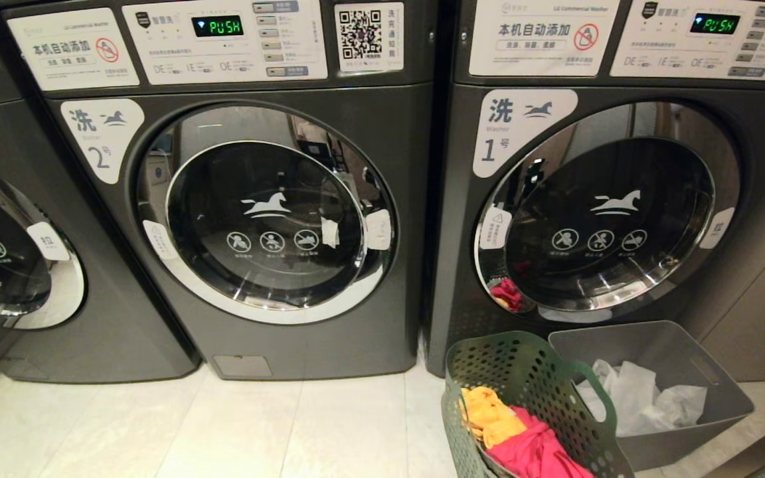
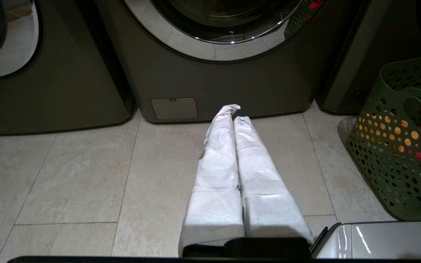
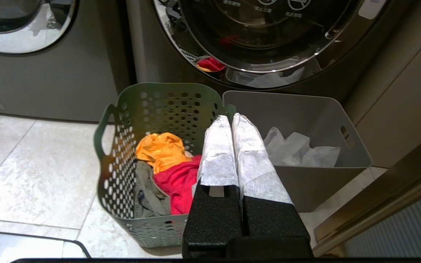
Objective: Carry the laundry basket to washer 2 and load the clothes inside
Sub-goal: Open the lid of the washing machine
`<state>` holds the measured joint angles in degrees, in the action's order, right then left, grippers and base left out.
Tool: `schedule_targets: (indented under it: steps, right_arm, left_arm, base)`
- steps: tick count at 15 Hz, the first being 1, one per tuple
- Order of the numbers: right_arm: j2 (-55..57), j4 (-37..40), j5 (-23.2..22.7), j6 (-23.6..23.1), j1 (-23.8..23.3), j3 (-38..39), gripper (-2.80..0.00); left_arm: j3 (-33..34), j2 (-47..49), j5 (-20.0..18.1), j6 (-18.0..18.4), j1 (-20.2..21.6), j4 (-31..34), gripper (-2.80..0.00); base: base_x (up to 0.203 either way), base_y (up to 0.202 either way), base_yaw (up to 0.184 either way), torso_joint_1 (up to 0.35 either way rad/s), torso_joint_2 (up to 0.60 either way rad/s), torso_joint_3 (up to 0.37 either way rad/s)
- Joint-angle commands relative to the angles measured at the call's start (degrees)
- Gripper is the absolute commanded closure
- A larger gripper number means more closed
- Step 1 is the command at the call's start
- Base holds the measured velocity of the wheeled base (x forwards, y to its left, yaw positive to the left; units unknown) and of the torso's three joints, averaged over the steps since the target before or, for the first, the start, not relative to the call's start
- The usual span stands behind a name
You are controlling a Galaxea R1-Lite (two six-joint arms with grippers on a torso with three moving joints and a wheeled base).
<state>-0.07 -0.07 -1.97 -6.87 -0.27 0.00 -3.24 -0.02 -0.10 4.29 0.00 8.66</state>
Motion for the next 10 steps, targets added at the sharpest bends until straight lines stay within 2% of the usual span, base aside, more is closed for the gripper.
schedule_targets:
  steps: [1,10]
  right_arm:
    - [0.1,0.0,-0.1,-0.2,0.0,0.0,0.0]
    - [0.1,0.1,0.1,0.3,0.0,0.0,0.0]
  left_arm:
    - [0.0,0.0,0.0,0.0,0.0,0.0,0.0]
    - [0.0,0.1,0.0,-0.1,0.0,0.0,0.0]
  base:
    - [0.0,-0.195,0.0,0.004,0.0,-0.001]
    - [0.0,-0.193,0.002,0.002,0.0,0.003]
